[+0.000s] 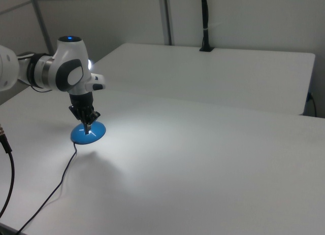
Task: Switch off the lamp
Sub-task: 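Lower the gripper onto the switch on the blue lamp base, then press down on the base switch with the gripper fingertips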
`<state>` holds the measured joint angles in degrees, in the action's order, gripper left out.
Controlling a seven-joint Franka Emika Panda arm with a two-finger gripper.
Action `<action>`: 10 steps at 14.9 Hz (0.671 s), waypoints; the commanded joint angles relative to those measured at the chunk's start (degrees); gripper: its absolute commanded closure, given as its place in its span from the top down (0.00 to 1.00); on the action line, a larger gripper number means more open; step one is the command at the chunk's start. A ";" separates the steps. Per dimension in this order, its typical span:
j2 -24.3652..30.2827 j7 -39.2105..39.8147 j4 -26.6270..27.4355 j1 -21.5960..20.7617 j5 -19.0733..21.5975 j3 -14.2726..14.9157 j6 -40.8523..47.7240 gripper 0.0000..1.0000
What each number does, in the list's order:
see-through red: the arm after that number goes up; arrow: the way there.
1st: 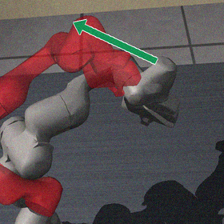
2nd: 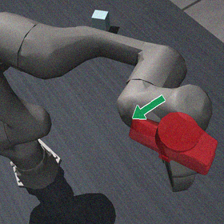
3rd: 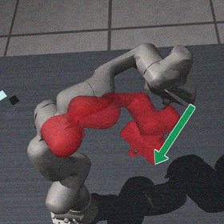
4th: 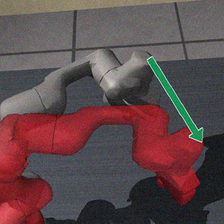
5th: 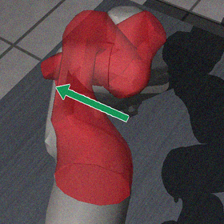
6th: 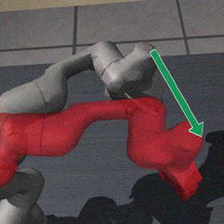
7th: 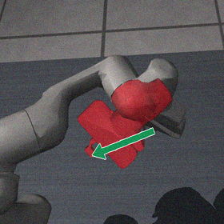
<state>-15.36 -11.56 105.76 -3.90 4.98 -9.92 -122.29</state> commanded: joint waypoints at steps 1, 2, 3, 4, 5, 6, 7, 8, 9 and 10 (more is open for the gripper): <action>-1.95 -3.99 0.33 -1.29 0.39 0.25 -4.52 0.00; -2.74 -4.08 0.33 -1.38 0.30 0.25 -5.49 0.00; -3.62 -4.08 0.24 -1.72 0.30 0.25 -6.37 0.00; -3.89 -4.17 0.24 -1.99 0.30 0.25 -7.25 0.00; -4.06 -4.26 0.33 -1.99 0.38 0.25 -8.13 0.00; -4.33 -4.87 0.33 -2.08 0.39 0.25 -8.83 0.00; -4.68 -5.74 0.24 -2.17 0.39 0.25 -9.53 0.00; -4.77 -5.93 0.24 -2.25 0.30 0.25 -9.98 0.00; -5.20 -6.10 0.15 -2.86 0.38 0.25 -10.68 0.00; -5.38 -6.98 0.07 -3.04 0.39 0.25 -10.94 0.00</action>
<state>-20.43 -16.26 105.74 -5.65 4.98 -9.96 -131.41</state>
